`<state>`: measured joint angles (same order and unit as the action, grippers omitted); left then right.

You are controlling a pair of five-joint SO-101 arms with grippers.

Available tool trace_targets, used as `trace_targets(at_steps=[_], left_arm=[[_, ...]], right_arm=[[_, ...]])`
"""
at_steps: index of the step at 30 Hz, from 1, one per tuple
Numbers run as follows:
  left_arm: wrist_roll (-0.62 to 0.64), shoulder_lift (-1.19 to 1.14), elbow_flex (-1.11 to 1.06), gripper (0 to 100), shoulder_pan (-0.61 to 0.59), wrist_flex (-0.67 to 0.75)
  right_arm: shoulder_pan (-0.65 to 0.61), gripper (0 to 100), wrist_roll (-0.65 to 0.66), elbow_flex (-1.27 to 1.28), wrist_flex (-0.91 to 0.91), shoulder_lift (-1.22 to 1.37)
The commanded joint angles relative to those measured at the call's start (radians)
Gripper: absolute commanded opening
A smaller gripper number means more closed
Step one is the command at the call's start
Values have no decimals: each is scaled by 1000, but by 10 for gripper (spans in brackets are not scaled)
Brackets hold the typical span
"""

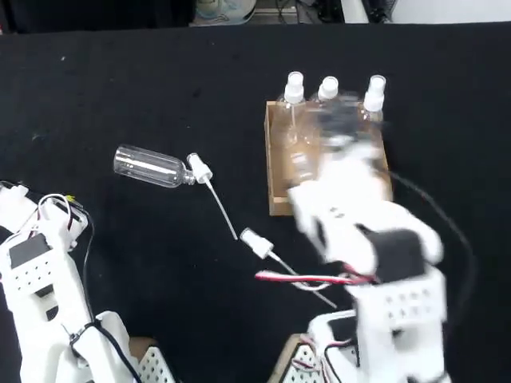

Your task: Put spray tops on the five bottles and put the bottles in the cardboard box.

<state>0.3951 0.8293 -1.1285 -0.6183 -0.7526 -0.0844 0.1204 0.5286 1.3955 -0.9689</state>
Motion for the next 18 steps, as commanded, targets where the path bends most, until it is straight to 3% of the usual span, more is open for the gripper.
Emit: trace_targets(at_steps=[1, 4, 8, 14, 18], left_arm=[[5, 20, 62, 188, 35, 9], [5, 20, 61, 188, 41, 9], [5, 20, 61, 188, 41, 9], [5, 20, 58, 188, 41, 9], [5, 20, 58, 188, 41, 9]], right_arm=[[339, 22, 5, 13, -123, -87], [537, 22, 5, 125, -336, -84], [692, 22, 2, 343, -763, -42], [764, 22, 3, 621, -1401, 94], [783, 22, 3, 661, -1662, 239]])
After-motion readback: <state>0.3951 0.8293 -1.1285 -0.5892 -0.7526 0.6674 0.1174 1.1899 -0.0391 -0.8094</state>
